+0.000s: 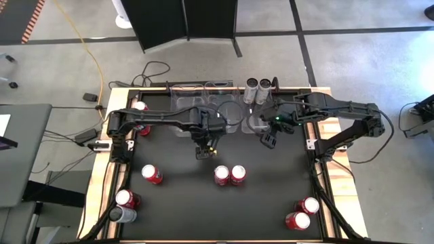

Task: Sort soda cans
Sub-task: Put the top white-yellow soda can into the right transparent bin

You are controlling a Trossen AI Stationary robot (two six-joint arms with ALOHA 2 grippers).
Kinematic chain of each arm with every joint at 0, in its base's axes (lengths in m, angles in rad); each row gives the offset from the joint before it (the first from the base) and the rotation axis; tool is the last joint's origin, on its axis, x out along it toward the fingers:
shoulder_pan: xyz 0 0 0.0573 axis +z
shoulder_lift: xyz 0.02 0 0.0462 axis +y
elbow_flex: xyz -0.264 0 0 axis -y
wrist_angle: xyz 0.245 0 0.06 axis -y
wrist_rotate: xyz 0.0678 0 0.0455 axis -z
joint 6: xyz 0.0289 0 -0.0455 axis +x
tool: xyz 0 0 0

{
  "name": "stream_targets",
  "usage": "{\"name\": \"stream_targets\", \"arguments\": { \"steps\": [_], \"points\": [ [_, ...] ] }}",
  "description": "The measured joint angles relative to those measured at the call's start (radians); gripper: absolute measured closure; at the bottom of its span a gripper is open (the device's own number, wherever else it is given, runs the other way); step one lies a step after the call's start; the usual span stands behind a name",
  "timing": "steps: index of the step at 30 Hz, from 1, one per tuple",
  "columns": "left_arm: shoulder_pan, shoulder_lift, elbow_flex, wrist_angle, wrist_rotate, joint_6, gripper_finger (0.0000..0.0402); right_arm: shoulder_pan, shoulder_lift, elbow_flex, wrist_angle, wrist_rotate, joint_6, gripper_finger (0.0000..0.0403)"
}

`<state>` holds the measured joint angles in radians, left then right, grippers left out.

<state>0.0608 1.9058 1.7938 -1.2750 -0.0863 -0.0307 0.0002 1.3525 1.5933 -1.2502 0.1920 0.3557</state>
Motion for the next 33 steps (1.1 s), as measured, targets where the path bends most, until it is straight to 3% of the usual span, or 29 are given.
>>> {"name": "stream_targets", "arguments": {
  "steps": [13,19,25,33],
  "points": [
    [-0.001,-0.002,0.002,0.094,0.011,0.023,0.0085,0.0,0.0,0.0,0.011,0.0,0.003,0.0045],
    [-0.001,-0.012,0.049,-0.01,0.033,0.008,0.0084,-0.003,0.005,0.0,0.046,0.0,-0.006,0.0045],
    [0.004,-0.102,0.09,-0.073,-0.016,-0.007,0.0083,-0.009,0.043,-0.014,0.223,-0.03,-0.098,0.0045],
    [0.019,-0.271,0.067,-0.085,-0.077,-0.045,0.0085,-0.007,0.235,-0.014,0.527,-0.138,-0.327,0.0045]
  ]
}}
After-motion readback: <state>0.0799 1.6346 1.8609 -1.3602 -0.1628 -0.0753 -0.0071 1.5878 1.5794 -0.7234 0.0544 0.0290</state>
